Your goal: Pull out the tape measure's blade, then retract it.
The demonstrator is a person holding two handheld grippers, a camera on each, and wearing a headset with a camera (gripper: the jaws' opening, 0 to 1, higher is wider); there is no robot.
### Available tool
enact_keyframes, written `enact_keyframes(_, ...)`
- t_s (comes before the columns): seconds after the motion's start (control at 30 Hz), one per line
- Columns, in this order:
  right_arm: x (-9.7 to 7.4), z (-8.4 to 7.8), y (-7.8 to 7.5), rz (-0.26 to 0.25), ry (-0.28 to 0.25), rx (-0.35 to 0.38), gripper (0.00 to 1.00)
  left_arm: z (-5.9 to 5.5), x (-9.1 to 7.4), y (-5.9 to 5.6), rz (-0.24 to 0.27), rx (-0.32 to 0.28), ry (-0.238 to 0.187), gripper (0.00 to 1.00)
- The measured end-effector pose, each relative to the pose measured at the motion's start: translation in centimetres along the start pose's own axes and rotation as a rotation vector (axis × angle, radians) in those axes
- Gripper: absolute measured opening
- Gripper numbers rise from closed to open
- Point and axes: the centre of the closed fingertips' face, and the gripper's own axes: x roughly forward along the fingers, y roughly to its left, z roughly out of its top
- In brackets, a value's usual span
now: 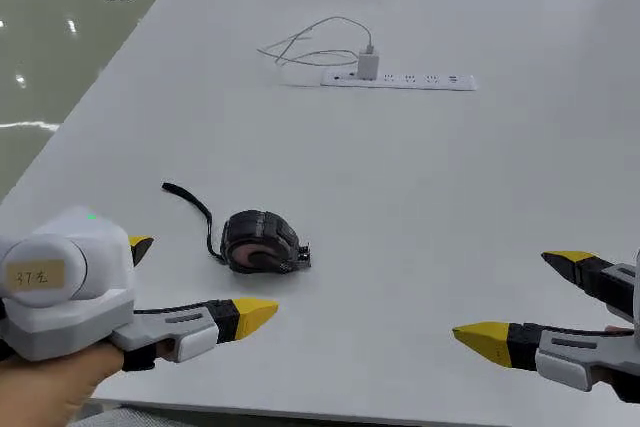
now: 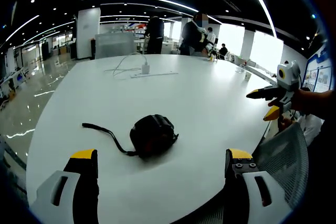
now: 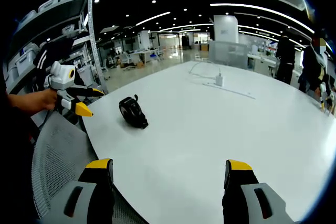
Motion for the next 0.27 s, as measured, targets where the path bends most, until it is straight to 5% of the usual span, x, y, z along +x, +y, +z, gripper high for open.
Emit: enact_keyframes(0.27,0.16,-0.08,0.15,0.005,0.001,0.001,0.86,-0.04,-0.05,0.03,0.0,-0.002,0.001,0.99)
